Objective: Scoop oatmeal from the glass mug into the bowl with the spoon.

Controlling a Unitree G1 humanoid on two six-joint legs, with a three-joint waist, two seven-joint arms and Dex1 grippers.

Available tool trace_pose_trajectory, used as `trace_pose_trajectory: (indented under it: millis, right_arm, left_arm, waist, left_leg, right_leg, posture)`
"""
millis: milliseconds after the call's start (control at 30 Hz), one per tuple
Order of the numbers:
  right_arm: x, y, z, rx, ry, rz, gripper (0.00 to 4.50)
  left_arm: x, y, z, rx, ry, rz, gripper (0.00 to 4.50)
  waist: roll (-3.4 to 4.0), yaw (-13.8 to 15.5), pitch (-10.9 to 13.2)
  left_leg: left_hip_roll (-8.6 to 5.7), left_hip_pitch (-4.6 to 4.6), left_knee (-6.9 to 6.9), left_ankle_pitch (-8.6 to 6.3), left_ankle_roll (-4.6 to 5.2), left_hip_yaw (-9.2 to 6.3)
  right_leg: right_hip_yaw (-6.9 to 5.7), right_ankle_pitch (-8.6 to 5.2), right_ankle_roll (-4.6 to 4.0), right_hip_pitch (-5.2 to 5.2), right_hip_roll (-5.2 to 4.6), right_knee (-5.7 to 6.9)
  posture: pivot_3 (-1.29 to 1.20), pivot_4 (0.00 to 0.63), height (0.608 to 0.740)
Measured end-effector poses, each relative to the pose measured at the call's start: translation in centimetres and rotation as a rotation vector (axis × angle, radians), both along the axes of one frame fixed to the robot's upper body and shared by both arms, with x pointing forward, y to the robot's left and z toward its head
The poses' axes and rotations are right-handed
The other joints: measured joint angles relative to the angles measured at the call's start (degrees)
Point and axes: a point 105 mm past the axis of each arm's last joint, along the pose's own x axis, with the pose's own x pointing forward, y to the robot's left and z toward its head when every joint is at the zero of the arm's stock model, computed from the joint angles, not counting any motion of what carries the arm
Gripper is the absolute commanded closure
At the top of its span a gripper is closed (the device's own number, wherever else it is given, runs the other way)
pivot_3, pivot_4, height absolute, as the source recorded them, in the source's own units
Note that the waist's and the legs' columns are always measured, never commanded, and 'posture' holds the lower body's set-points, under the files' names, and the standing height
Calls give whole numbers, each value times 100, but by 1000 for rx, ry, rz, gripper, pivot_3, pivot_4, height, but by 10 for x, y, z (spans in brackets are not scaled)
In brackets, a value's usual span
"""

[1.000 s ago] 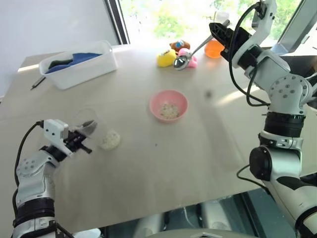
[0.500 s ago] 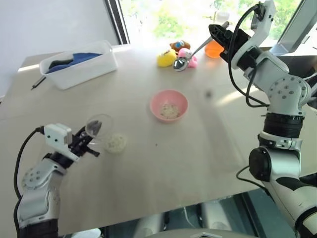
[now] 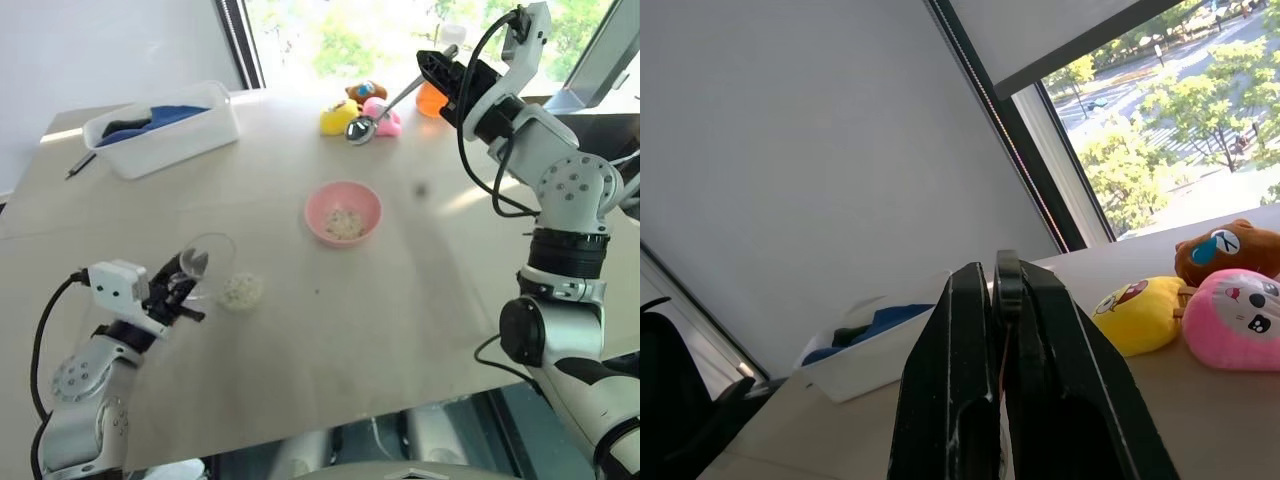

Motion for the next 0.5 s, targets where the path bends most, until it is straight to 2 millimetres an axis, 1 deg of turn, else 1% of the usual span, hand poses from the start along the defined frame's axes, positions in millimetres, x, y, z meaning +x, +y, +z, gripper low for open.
trace_pose_trajectory:
  millis: [233, 367, 400, 433, 500]
  right_arm:
    - [0, -1, 0, -1, -1, -1, 4500]
    - [0, -1, 0, 0, -2, 7, 4500]
    - [0, 0, 0, 0, -1, 9, 4500]
    - [0, 0, -1, 0, -1, 10, 4500]
    - [0, 0, -1, 0, -1, 11, 4500]
  left_arm:
    - [-12, -10, 3, 45, -10, -13, 3554]
    - [-15, -13, 3, 48, -12, -10, 3554]
    - [-16, -14, 3, 45, -12, -9, 2901]
    - [-18, -14, 1, 37, -10, 7, 2751]
    - [-19, -13, 0, 34, -11, 19, 2751]
  waist:
    - [0, 12, 0]
    - [0, 26, 0]
    - [0, 26, 0]
    - [1, 32, 0]
    - [0, 55, 0]
  left_leg:
    - [0, 0, -1, 0, 0, 1]
    - [0, 0, -2, 0, 0, 2]
    - [0, 0, -2, 0, 0, 1]
    - [0, 0, -2, 0, 0, 2]
    - [0, 0, -2, 0, 0, 1]
  right_leg:
    - [1, 0, 0, 0, 0, -1]
    - [1, 0, 0, 1, 0, -1]
    - [1, 0, 0, 1, 0, -1]
    - [1, 0, 0, 1, 0, -1]
    - [0, 0, 0, 0, 0, -1]
  posture:
    - [0, 150, 740]
    - [0, 150, 740]
    - [0, 150, 740]
    - [0, 150, 740]
    - [0, 150, 740]
